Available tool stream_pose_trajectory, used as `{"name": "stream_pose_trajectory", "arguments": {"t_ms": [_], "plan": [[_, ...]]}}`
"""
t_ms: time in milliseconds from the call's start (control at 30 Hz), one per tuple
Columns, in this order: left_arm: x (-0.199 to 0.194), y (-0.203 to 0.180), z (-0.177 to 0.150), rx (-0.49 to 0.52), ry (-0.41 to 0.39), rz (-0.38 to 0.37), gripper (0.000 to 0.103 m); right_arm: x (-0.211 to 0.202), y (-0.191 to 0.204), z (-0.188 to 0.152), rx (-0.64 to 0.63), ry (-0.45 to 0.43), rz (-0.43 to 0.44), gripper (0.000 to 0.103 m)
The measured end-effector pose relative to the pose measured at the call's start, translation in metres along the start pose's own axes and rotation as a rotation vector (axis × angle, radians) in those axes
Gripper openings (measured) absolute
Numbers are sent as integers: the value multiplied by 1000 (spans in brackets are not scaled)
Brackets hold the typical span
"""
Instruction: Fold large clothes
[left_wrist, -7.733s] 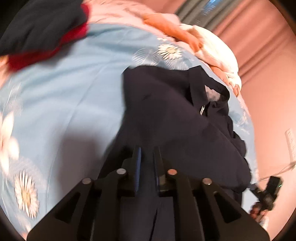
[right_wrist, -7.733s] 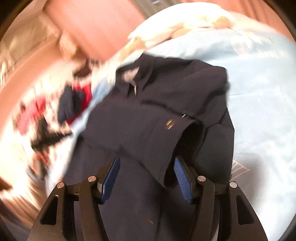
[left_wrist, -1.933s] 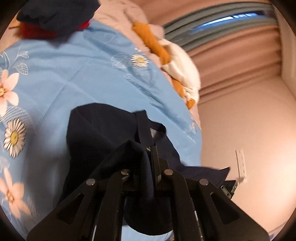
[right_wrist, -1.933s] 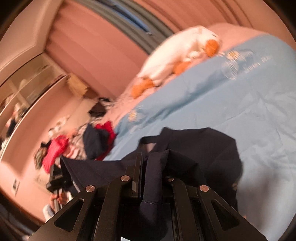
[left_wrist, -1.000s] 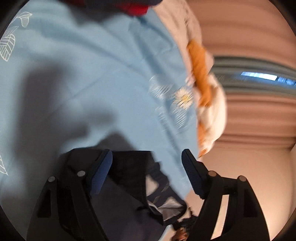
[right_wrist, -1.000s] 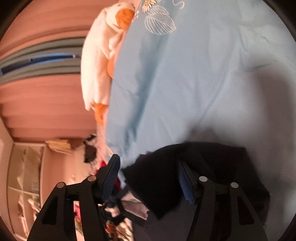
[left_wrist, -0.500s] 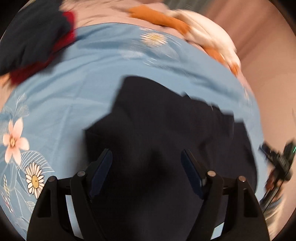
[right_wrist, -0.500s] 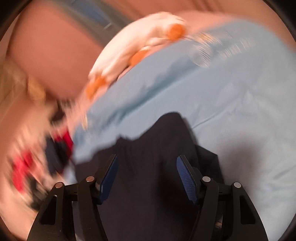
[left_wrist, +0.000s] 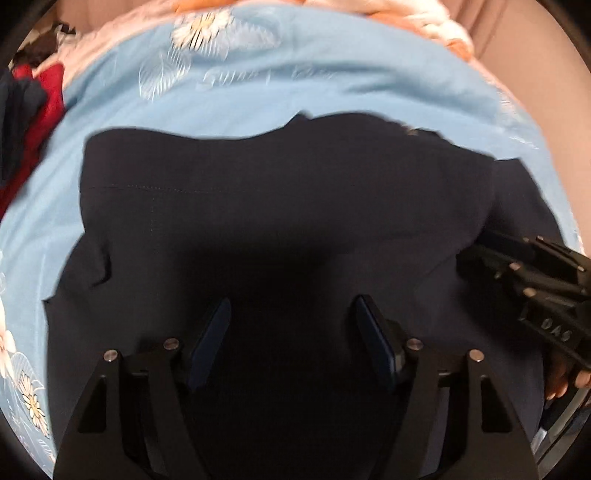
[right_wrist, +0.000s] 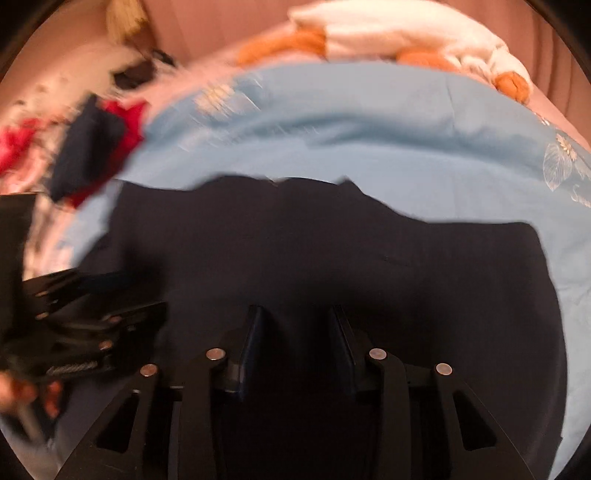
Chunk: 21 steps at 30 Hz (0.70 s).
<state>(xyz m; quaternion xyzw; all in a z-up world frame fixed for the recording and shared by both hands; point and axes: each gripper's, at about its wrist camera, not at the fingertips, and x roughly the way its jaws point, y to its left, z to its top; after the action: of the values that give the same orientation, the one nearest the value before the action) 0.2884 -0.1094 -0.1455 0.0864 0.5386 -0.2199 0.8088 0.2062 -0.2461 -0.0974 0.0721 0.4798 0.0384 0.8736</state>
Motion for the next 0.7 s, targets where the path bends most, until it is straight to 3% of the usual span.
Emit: {"name": "stream_pose_trajectory", "arguments": {"t_ms": [67, 167, 267, 367, 500, 567, 700], "plan": [[6, 4, 3, -9, 8, 0, 71, 20, -6, 0, 20, 57, -14, 40], [-2, 15, 3, -34, 4, -45, 66, 18, -16, 1, 59, 43, 22, 40], [-30, 30, -15, -37, -25, -65, 65, -3, -34, -7, 132, 31, 48, 40], [-59, 35, -43, 6, -74, -71, 65, -47, -46, -31, 135, -46, 83, 40], [-83, 36, -94, 94, -136, -75, 65, -94, -58, -72, 77, -119, 3, 40], [-84, 33, -112, 136, -167, -58, 66, -109, -57, -97, 42, -150, -80, 40], [-64, 27, -135, 101, -149, -78, 67, -110, -54, -129, 2, -178, -151, 40]]}}
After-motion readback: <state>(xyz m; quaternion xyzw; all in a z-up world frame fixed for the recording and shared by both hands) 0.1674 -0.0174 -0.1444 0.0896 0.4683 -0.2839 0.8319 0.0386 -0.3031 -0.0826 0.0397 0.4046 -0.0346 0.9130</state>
